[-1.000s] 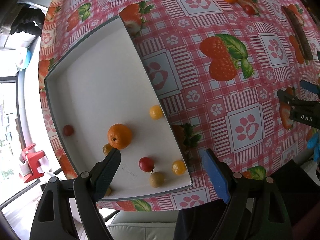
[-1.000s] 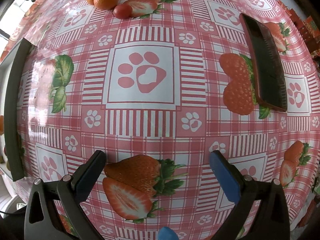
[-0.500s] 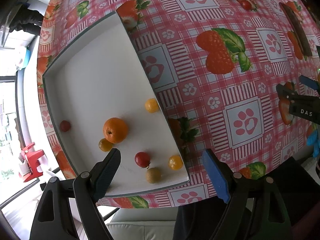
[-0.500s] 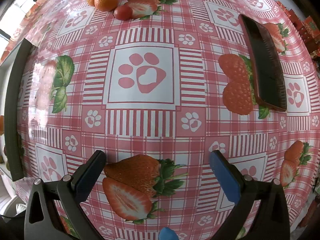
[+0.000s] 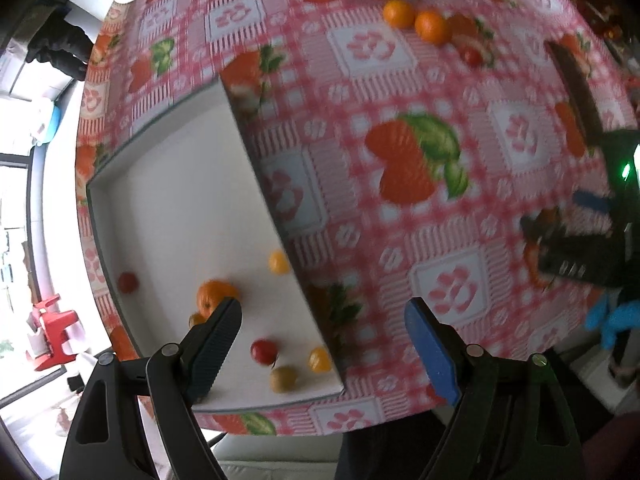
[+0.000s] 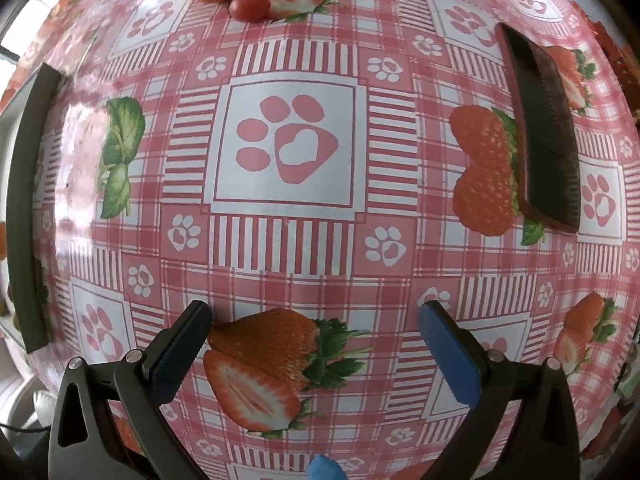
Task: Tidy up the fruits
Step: 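Move both open tools back toward the mandarins and tomatoes by the glass bowl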
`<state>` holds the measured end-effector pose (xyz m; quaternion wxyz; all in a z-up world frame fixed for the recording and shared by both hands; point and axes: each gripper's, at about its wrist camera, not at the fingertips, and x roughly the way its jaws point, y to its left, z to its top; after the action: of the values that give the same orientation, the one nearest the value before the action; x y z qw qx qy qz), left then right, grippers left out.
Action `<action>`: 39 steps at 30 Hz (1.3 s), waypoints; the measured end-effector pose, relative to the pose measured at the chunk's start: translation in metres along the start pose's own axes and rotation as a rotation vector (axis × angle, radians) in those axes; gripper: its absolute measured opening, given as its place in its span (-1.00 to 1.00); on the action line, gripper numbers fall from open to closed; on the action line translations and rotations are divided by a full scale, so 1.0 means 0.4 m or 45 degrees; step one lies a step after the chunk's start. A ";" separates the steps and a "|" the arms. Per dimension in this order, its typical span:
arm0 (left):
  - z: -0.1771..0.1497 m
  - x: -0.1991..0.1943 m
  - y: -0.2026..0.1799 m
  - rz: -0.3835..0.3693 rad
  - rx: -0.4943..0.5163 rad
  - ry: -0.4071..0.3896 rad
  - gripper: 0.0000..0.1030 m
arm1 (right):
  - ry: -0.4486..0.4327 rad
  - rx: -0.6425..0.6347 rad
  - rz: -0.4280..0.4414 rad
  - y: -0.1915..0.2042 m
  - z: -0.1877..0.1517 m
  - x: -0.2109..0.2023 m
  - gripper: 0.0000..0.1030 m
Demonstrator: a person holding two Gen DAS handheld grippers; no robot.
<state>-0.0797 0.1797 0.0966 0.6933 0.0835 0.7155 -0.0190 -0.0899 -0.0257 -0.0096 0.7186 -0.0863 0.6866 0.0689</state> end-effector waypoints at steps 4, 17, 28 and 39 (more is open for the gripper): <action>0.057 -0.025 -0.016 -0.039 -0.011 -0.045 0.64 | 0.044 -0.029 0.000 -0.018 0.017 0.004 1.00; 0.251 -0.028 -0.120 -0.144 -0.018 -0.083 0.64 | 0.019 0.056 -0.001 -0.111 0.030 0.016 1.00; 0.432 0.049 -0.129 -0.252 -0.301 -0.110 0.64 | -0.032 0.059 -0.004 -0.109 0.022 0.013 1.00; 0.517 0.135 -0.126 -0.257 -0.463 -0.106 0.64 | -0.039 0.059 -0.005 -0.109 0.015 0.011 1.00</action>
<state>0.1160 0.1055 0.0305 0.7206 -0.1160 0.6825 0.0374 -0.0742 -0.0670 -0.0125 0.7310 -0.0699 0.6768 0.0528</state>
